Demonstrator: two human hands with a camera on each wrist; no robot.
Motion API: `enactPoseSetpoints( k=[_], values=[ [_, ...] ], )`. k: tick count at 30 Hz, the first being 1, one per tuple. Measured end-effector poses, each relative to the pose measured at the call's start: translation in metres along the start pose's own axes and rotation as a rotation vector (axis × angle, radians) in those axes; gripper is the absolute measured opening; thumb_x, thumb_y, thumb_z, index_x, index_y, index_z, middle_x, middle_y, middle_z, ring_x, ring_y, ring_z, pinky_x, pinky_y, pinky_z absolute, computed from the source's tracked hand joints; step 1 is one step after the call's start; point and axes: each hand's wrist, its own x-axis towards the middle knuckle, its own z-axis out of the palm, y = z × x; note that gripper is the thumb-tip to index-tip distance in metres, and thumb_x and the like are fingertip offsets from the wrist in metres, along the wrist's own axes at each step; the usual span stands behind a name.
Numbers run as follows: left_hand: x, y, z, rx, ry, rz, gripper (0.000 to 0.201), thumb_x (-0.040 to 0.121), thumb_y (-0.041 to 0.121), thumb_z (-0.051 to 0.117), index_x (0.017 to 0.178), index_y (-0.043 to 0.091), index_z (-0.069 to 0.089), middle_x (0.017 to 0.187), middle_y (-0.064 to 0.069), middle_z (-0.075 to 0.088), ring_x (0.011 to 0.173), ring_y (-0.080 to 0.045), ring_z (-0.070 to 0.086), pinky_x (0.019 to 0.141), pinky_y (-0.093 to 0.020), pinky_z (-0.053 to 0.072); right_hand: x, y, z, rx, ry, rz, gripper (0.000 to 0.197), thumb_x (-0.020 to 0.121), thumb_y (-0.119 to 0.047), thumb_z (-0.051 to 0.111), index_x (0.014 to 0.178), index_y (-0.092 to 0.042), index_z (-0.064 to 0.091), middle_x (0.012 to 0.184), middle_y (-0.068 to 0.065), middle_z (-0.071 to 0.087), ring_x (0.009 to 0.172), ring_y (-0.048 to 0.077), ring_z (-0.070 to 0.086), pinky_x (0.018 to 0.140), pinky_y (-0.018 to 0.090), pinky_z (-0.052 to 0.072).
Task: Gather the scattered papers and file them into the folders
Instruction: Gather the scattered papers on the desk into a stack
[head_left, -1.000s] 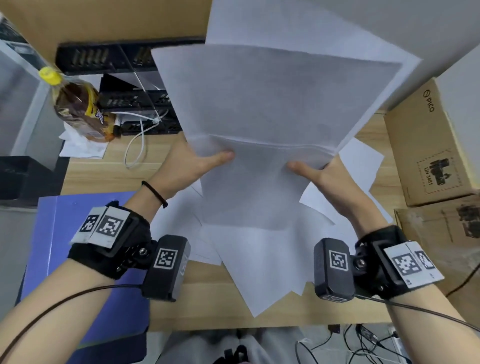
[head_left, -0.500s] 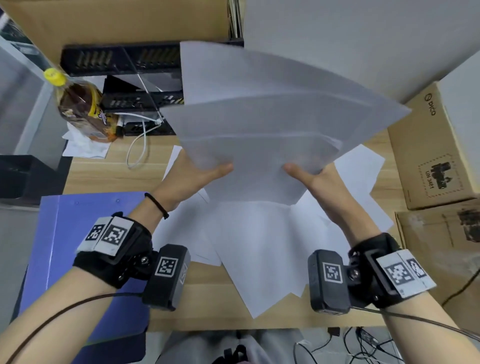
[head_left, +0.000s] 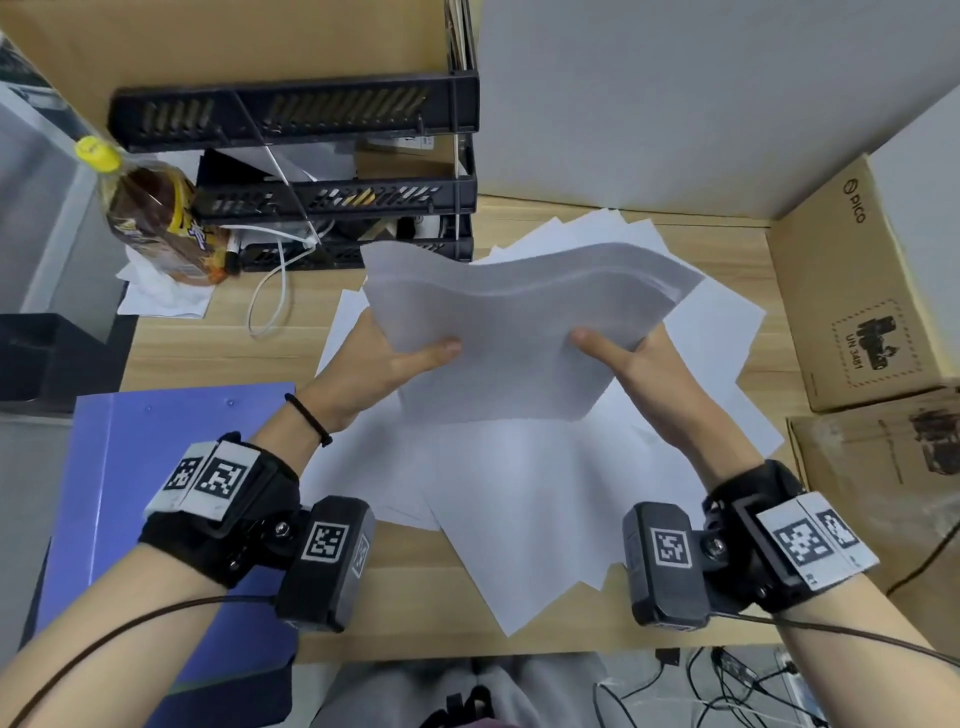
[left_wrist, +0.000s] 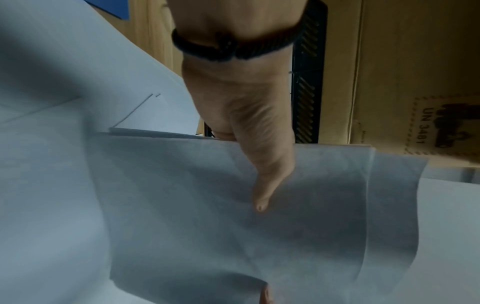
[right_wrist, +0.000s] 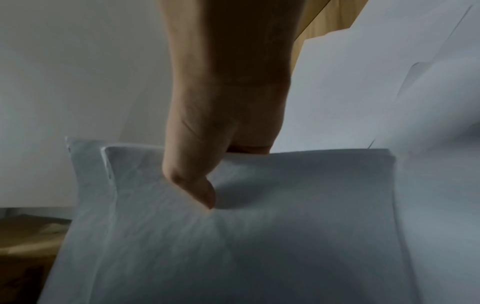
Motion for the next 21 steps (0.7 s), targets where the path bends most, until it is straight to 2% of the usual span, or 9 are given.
enactPoseSetpoints(
  k=[3,6,9,10,13,14,17,21],
  values=[
    [0.000,-0.004,-0.001,-0.036,0.012,-0.017,0.046,0.077,0.014,0.074,0.118,0.026,0.059,0.121,0.002,0.068,0.114,-0.014,0.062,0.095,-0.029,0.051,0.001,-0.001,0.002,0.042,-0.011,-0.011,0.028,0.095,-0.009,0.059,0.111,-0.033,0.060,0.106,-0.016,0.072,0.103,0.004,0.067,0.081,0.018,0.052],
    [-0.003,-0.021,-0.006,-0.002,0.004,-0.106,0.044,0.083,0.013,0.073,0.122,0.026,0.058,0.122,0.004,0.067,0.114,-0.010,0.062,0.101,-0.035,0.048,0.000,0.010,0.007,0.010,-0.099,0.073,0.027,0.096,-0.012,0.058,0.115,-0.031,0.060,0.114,-0.011,0.071,0.108,0.008,0.066,0.085,0.022,0.052],
    [-0.008,-0.035,-0.006,0.018,-0.013,-0.185,0.042,0.085,0.022,0.071,0.123,0.029,0.056,0.121,0.006,0.066,0.112,-0.009,0.061,0.103,-0.039,0.046,0.002,0.019,0.008,-0.036,-0.167,0.155,0.027,0.096,-0.016,0.059,0.120,-0.029,0.059,0.120,-0.007,0.069,0.112,0.008,0.065,0.090,0.024,0.050],
    [-0.009,-0.036,-0.005,0.014,-0.009,-0.187,0.041,0.085,0.023,0.071,0.122,0.029,0.057,0.119,0.007,0.067,0.111,-0.009,0.061,0.101,-0.038,0.048,0.002,0.018,0.007,-0.042,-0.176,0.162,0.028,0.096,-0.016,0.059,0.120,-0.029,0.058,0.120,-0.008,0.069,0.112,0.007,0.065,0.089,0.022,0.051],
    [-0.010,-0.028,-0.004,-0.022,0.019,-0.152,0.036,0.086,0.015,0.068,0.116,0.032,0.058,0.110,0.016,0.070,0.104,-0.002,0.063,0.088,-0.023,0.051,0.003,0.010,0.000,0.010,-0.197,0.157,0.031,0.093,-0.013,0.061,0.120,-0.027,0.058,0.115,-0.011,0.071,0.108,0.006,0.066,0.083,0.018,0.052],
    [-0.009,-0.025,-0.006,-0.037,0.010,-0.134,0.037,0.086,0.013,0.069,0.116,0.031,0.059,0.112,0.013,0.070,0.105,-0.003,0.063,0.088,-0.021,0.052,0.003,0.007,-0.004,0.044,-0.212,0.154,0.032,0.092,-0.013,0.063,0.121,-0.026,0.058,0.114,-0.011,0.071,0.108,0.007,0.066,0.084,0.019,0.052],
    [-0.007,-0.022,-0.011,-0.039,-0.024,-0.131,0.041,0.084,0.012,0.071,0.120,0.025,0.059,0.122,0.002,0.067,0.114,-0.012,0.062,0.095,-0.027,0.050,0.004,0.008,-0.012,0.150,-0.259,0.203,0.039,0.083,-0.010,0.068,0.120,-0.021,0.058,0.110,-0.009,0.072,0.107,0.011,0.067,0.085,0.023,0.053],
    [-0.005,-0.030,-0.010,-0.013,-0.016,-0.251,0.027,0.089,0.009,0.063,0.110,0.025,0.064,0.109,0.008,0.072,0.107,-0.015,0.065,0.093,-0.033,0.049,0.001,0.024,-0.012,0.327,-0.242,0.365,0.042,0.076,-0.005,0.057,0.118,-0.011,0.061,0.112,0.001,0.073,0.106,0.017,0.068,0.092,0.030,0.051]
  ],
)
